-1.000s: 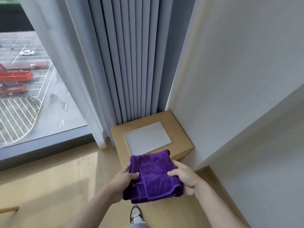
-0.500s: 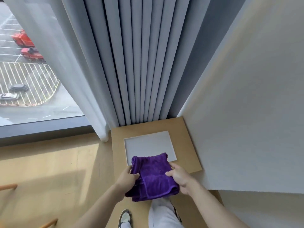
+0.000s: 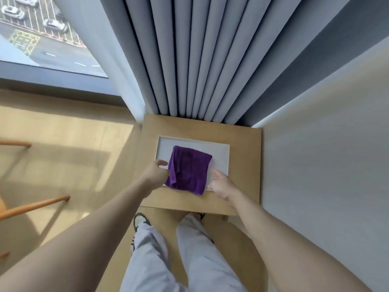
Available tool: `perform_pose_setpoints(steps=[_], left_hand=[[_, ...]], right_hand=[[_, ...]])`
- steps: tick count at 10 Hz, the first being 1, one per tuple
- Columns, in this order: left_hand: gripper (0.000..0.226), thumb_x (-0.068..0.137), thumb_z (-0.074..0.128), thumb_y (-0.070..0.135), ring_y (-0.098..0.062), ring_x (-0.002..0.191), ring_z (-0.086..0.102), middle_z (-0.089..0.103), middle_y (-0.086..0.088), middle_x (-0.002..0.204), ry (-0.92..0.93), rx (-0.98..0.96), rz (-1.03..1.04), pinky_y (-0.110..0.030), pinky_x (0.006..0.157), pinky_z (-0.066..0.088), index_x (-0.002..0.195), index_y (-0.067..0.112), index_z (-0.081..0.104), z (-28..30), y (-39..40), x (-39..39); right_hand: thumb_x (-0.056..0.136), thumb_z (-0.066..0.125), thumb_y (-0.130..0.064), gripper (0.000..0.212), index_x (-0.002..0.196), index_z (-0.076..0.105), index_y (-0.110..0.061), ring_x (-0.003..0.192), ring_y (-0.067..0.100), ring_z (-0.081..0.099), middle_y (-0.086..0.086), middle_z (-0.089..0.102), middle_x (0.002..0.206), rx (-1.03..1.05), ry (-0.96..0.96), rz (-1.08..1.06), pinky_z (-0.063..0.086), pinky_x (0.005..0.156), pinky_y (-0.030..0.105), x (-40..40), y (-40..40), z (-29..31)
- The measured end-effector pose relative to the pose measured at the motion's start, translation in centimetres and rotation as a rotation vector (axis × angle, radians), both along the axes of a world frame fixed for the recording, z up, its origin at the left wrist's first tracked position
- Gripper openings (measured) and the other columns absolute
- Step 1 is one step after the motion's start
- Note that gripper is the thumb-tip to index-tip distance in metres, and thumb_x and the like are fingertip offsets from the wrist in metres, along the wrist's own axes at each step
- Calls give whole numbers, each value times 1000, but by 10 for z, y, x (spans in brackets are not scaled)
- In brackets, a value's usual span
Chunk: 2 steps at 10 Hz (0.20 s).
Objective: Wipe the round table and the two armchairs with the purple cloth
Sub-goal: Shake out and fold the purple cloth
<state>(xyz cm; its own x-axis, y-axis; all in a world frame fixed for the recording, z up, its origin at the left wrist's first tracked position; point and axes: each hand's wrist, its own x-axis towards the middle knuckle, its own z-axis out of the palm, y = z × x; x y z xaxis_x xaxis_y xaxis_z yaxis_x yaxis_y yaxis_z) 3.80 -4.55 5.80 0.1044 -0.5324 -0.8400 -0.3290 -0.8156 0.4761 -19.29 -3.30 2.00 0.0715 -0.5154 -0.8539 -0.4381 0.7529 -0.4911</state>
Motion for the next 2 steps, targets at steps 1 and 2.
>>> perform_pose_setpoints(steps=[1, 2], left_hand=[[26, 93, 49, 5, -25, 88, 64, 68, -10, 94, 8, 51, 44, -33, 73, 48, 115, 7, 61, -2, 18, 9], [23, 96, 48, 8, -25, 92, 69, 71, -11, 103, 56, 69, 101, -36, 81, 53, 113, 9, 62, 17, 34, 16]], right_hand=[[99, 46, -7, 42, 140, 55, -9, 93, 16, 64, -1, 63, 110, 37, 84, 68, 50, 74, 28, -6, 12, 1], [98, 44, -5, 32, 122, 64, -9, 85, 15, 68, 4, 69, 106, 29, 77, 47, 54, 76, 33, -8, 21, 25]])
